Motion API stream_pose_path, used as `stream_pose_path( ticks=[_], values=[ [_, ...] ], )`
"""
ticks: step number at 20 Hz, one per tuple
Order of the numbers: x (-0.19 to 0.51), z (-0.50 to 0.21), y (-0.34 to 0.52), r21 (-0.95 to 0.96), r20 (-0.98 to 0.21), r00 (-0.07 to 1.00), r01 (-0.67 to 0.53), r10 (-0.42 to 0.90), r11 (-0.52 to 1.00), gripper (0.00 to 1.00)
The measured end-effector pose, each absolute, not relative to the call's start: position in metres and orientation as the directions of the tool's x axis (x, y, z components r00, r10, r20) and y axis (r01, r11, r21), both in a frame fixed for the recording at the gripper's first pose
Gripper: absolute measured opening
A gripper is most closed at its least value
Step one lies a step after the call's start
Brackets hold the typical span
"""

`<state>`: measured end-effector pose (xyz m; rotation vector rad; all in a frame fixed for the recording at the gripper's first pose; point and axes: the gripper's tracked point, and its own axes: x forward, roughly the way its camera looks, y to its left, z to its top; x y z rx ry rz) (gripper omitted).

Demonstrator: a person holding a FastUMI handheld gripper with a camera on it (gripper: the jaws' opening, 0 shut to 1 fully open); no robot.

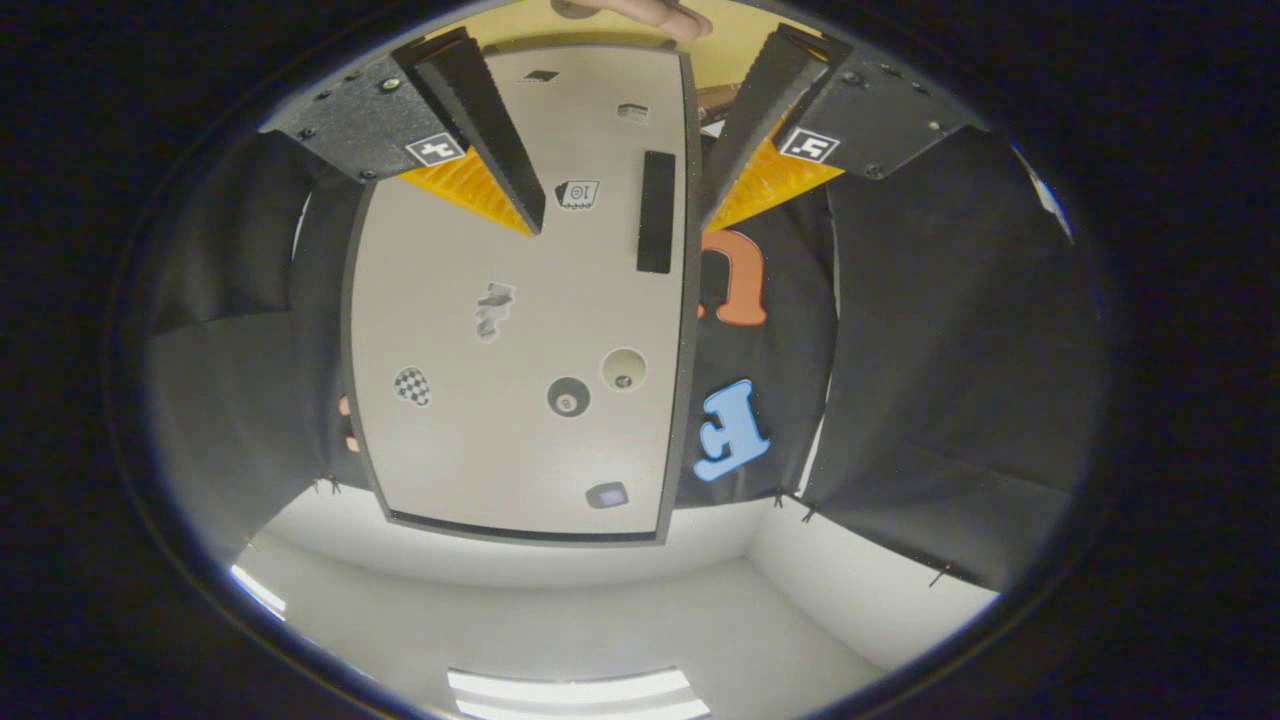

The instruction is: Open the shoe cabinet door, grab the shoes and put them into the shoe cabinet, then close the shoe cabinet door.

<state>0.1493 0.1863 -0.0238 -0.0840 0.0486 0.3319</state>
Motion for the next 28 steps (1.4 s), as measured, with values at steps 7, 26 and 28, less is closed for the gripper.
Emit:
stream_pose_path(
  ticks=[7, 26, 28],
  values=[
    [0.218, -0.059, 0.218, -0.084, -0.147, 0.961, -0.247, 0.233, 0.965, 0.99],
    [0.232, -0.089, 0.220, -0.009, -0.305, 0.913, -0.287, 0.270, 0.958, 0.31],
    [0.220, -0.087, 0.218, 0.004, -0.315, 0.899, -0.321, 0.305, 0.947, 0.31]
  ],
)
